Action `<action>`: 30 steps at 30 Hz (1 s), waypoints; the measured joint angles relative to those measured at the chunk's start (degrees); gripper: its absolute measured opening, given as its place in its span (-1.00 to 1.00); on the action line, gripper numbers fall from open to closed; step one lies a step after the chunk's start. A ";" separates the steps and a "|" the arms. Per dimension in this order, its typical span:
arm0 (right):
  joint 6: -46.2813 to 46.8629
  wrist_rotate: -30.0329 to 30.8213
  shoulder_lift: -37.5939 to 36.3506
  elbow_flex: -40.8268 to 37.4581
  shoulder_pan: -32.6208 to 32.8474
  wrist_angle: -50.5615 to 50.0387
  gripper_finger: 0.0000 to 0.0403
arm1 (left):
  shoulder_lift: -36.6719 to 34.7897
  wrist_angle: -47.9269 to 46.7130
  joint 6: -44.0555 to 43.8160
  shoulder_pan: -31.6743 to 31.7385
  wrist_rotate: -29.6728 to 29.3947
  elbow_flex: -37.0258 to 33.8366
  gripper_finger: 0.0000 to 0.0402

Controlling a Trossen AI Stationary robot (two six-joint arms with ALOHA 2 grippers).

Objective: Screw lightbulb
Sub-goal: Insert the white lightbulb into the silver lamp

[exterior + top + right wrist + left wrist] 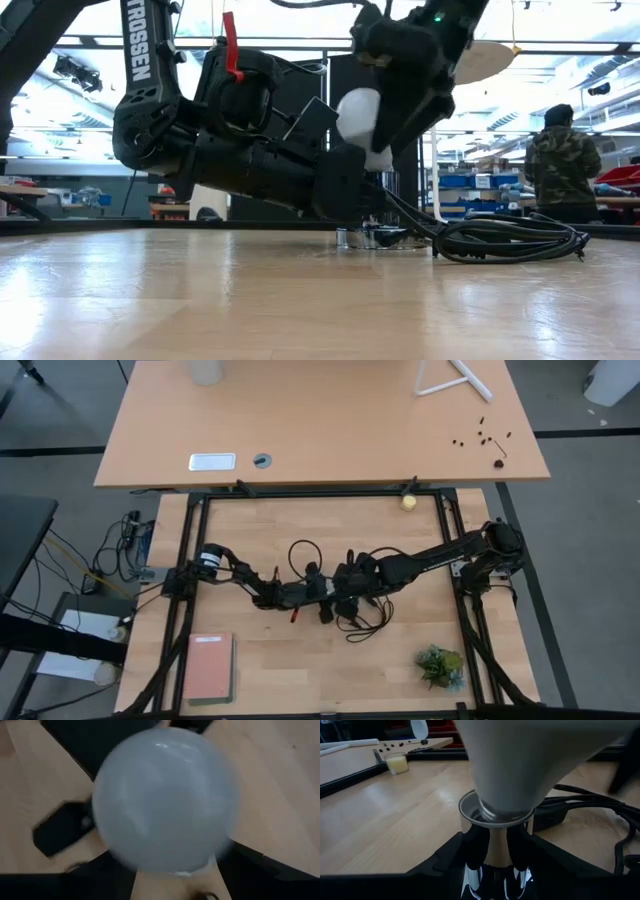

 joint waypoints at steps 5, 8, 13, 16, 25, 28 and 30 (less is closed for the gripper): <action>-1.69 -0.58 -2.42 0.00 0.77 -3.75 0.38 | 0.00 -0.09 -0.16 -0.02 0.20 -0.04 -0.08; -2.21 -1.16 -3.05 0.00 1.56 -5.26 0.44 | 0.00 -0.08 -0.26 0.00 0.27 -0.11 -0.08; -6.89 -1.61 -4.96 0.07 1.75 -6.81 0.52 | 0.00 -0.13 -0.79 0.00 0.51 -0.11 -0.08; -13.15 -3.26 -4.50 2.09 1.03 -6.86 0.56 | 0.02 -0.12 -0.87 0.00 0.57 -0.13 -0.08; -25.54 -4.54 3.58 14.41 -2.06 -18.93 0.80 | 0.02 -0.19 -0.85 0.00 0.68 -0.13 -0.08; -28.66 -3.99 6.27 18.56 -2.56 -19.80 0.87 | 0.02 -0.23 -0.85 0.00 0.68 -0.12 -0.08; -30.72 -3.69 8.11 21.09 -2.61 -20.88 0.89 | 0.02 -0.23 -0.85 0.00 0.68 -0.13 -0.08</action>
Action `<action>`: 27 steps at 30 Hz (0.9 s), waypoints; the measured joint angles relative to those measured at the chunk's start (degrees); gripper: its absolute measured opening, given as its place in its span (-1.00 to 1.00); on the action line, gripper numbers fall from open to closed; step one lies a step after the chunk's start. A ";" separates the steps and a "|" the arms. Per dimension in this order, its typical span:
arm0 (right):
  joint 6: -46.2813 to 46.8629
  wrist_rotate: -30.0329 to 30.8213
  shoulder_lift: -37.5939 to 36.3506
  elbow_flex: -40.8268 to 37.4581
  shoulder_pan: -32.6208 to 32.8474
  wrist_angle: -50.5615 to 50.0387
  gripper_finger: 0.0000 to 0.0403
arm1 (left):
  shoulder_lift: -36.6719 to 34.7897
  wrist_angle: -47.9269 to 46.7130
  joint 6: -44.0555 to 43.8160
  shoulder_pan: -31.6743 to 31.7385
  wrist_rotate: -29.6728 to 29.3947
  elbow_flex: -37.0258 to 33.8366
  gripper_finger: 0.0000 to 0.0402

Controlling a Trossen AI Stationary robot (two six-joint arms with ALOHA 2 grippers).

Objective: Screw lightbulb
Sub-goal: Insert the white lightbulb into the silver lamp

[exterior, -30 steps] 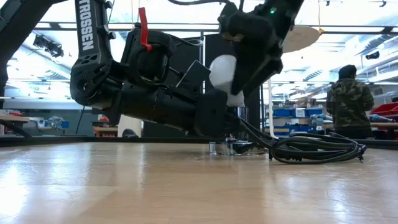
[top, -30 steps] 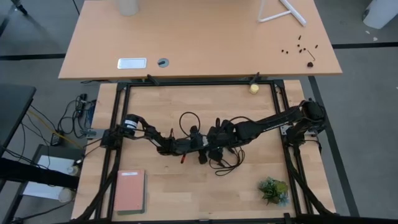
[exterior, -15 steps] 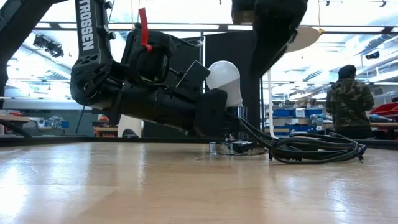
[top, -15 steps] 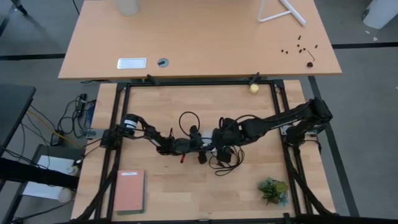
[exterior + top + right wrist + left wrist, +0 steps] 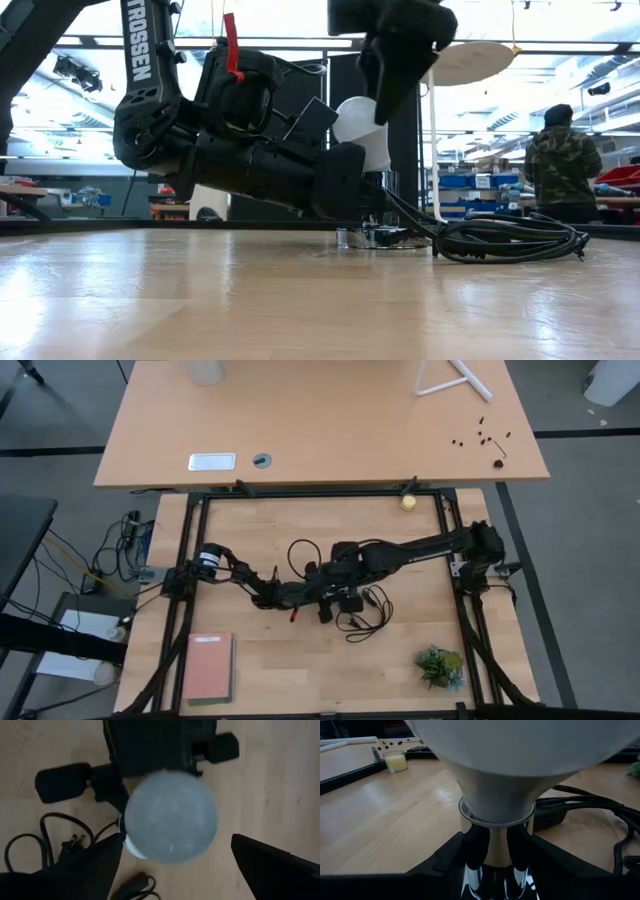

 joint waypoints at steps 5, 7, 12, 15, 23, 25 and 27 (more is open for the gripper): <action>-2.72 0.02 5.77 5.82 0.02 -3.62 0.90 | 0.00 0.09 -0.07 0.00 0.05 -0.13 -0.08; -3.39 0.02 7.84 7.59 0.02 -5.19 0.90 | 0.00 0.07 -0.09 0.00 0.07 -0.13 -0.08; -3.78 0.10 10.64 9.53 -0.05 -6.06 0.86 | 0.00 0.06 -0.11 0.00 0.07 -0.14 -0.08; -3.43 0.84 10.63 9.68 -0.30 -6.20 0.86 | 0.00 0.04 -0.17 0.00 0.29 -0.17 -0.08; -2.42 2.23 10.04 9.68 -0.48 -6.82 0.76 | 0.00 0.08 -0.15 0.00 0.44 -0.17 -0.08; -2.54 1.94 10.04 9.68 -0.48 -6.94 0.68 | 0.00 0.09 -0.13 0.00 0.46 -0.17 -0.08; -2.73 1.83 10.04 9.66 -0.48 -6.85 0.59 | 0.02 0.13 -0.15 0.00 0.59 -0.17 -0.08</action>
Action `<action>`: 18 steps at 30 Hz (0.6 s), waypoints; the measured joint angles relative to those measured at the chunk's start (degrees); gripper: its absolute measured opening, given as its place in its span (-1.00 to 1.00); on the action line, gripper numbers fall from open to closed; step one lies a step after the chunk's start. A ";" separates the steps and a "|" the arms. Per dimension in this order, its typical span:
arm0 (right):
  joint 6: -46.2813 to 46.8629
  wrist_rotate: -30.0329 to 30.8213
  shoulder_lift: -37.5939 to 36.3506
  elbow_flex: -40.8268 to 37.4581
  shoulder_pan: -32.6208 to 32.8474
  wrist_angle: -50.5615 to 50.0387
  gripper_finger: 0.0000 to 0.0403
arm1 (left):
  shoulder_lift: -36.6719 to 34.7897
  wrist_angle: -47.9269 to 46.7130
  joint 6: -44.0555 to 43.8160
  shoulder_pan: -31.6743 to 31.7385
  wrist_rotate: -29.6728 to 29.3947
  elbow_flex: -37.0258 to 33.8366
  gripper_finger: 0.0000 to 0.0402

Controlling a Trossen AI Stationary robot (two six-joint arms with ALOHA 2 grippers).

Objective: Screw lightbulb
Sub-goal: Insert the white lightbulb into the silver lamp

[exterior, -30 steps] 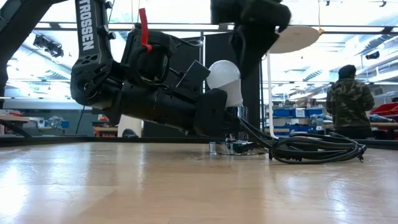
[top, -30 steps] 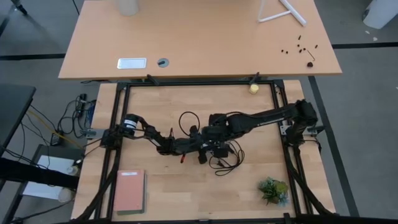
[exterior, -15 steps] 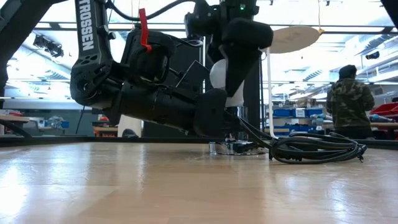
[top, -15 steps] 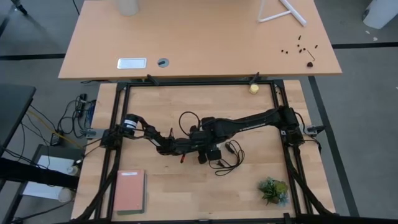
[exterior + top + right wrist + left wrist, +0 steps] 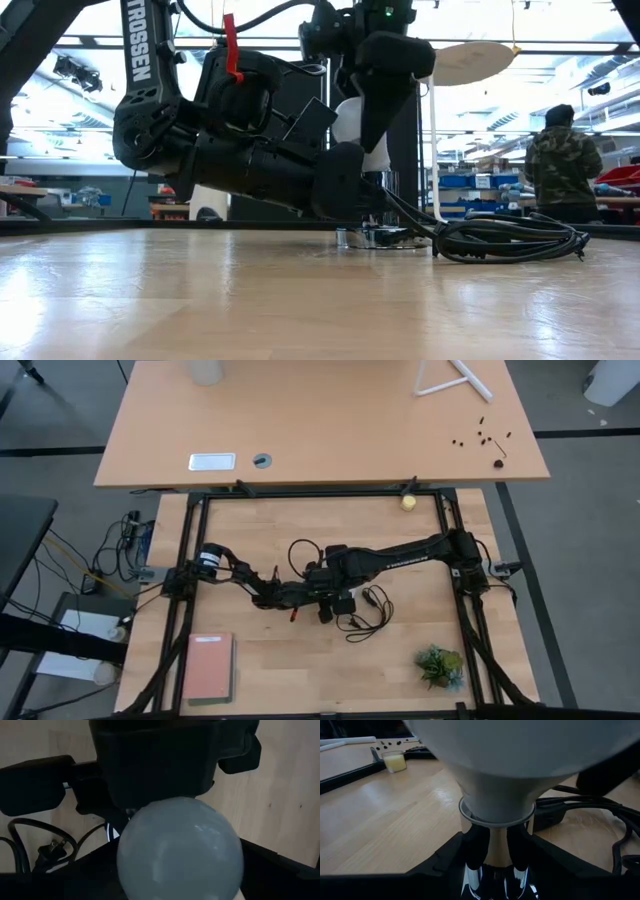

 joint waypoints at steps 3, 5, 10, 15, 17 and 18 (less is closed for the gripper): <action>0.00 -0.09 0.00 -0.02 0.00 0.03 0.47 | 0.01 0.12 0.02 0.00 0.10 -0.01 -0.08; 0.36 -0.10 0.00 -0.02 -0.02 -0.11 0.41 | 0.02 0.16 0.04 0.00 0.13 -0.04 -0.08; 3.47 -0.38 -0.86 -0.07 -0.33 -0.84 0.35 | 0.02 0.20 0.03 0.00 0.22 -0.07 -0.08; 7.92 -0.38 -5.34 -0.61 -0.72 -0.93 0.39 | 0.02 0.33 -0.09 0.00 0.37 -0.17 -0.08; 9.46 -0.34 -7.99 -2.55 -0.74 1.22 0.39 | 0.02 0.33 -0.09 0.00 0.40 -0.17 -0.08; 10.12 -0.29 -9.42 -4.18 -0.74 3.29 0.39 | 0.02 0.34 -0.11 0.00 0.44 -0.17 -0.08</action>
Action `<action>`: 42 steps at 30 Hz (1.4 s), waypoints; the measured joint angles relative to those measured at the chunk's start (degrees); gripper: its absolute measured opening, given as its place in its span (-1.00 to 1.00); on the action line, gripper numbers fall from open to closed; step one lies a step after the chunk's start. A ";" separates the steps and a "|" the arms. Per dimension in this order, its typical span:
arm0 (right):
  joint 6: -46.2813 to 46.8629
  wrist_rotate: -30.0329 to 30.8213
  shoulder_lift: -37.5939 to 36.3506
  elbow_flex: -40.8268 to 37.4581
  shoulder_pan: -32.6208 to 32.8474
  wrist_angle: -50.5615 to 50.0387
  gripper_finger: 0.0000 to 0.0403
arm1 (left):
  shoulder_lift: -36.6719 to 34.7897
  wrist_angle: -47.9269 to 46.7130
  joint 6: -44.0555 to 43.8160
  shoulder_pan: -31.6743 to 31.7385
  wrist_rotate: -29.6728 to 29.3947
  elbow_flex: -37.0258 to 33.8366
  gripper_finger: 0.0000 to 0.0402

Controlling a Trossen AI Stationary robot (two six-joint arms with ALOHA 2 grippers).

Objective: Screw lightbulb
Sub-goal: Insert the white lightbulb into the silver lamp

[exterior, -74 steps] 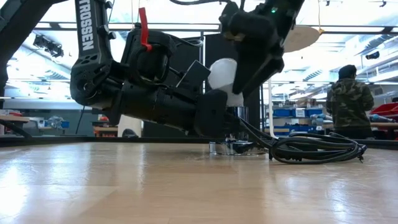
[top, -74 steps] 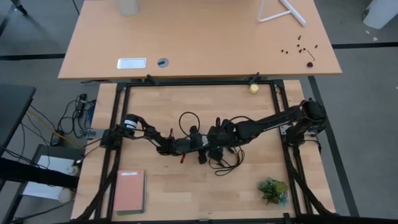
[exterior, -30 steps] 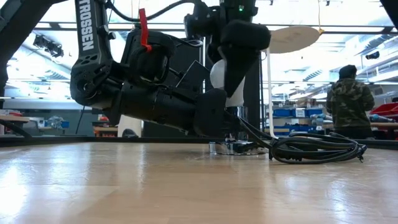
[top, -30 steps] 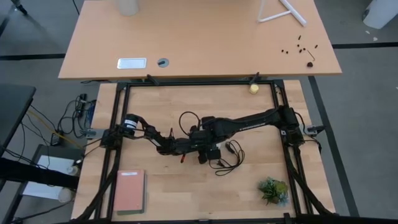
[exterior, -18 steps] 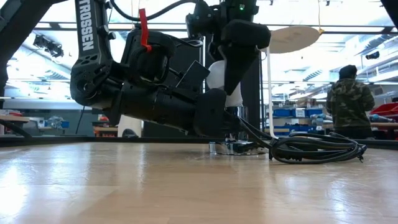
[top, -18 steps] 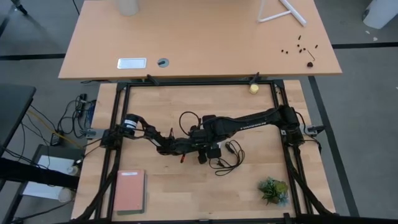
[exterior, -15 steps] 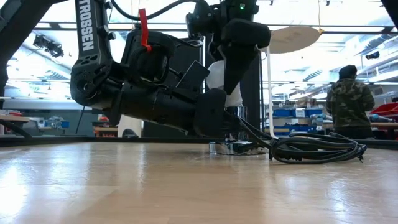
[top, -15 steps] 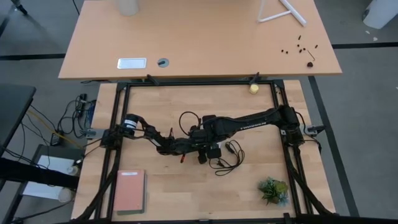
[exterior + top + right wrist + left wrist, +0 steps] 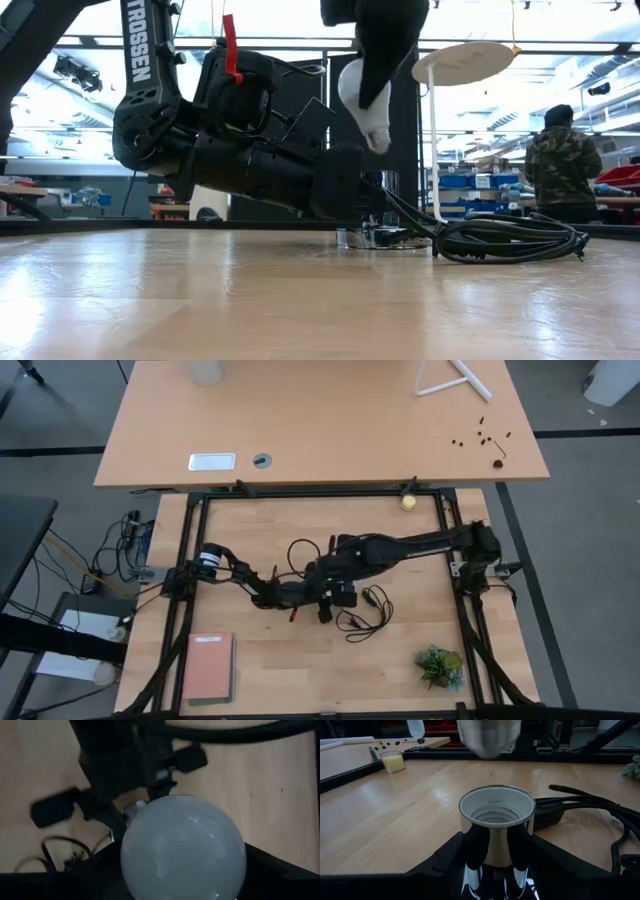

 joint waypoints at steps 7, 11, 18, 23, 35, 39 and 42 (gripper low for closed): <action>4.48 0.34 -10.63 -17.92 0.09 16.98 0.40 | 0.00 -0.01 -0.02 -0.22 0.07 0.00 -0.08; 3.06 -1.01 -15.81 -26.77 0.09 26.79 0.40 | 0.02 0.24 0.09 -0.37 0.85 -0.02 -0.08; -6.15 -11.82 -23.32 -36.64 -0.76 37.41 0.40 | 0.04 0.73 3.44 -0.33 5.43 -0.04 -0.08; -12.30 -14.31 -25.94 -41.33 -1.07 42.65 0.40 | 0.04 1.16 5.83 -0.28 9.74 -0.02 -0.08; -17.99 -21.01 -22.71 -42.74 -2.79 44.50 0.41 | 0.11 2.12 6.46 -0.31 13.85 -0.07 -0.08; -21.04 -22.23 -21.83 -42.72 -2.86 45.41 0.41 | 0.11 2.23 7.57 -0.31 16.14 -0.07 -0.08; -23.51 -22.85 -21.28 -42.73 -2.84 45.63 0.41 | 0.11 2.26 7.84 -0.31 17.24 -0.07 -0.08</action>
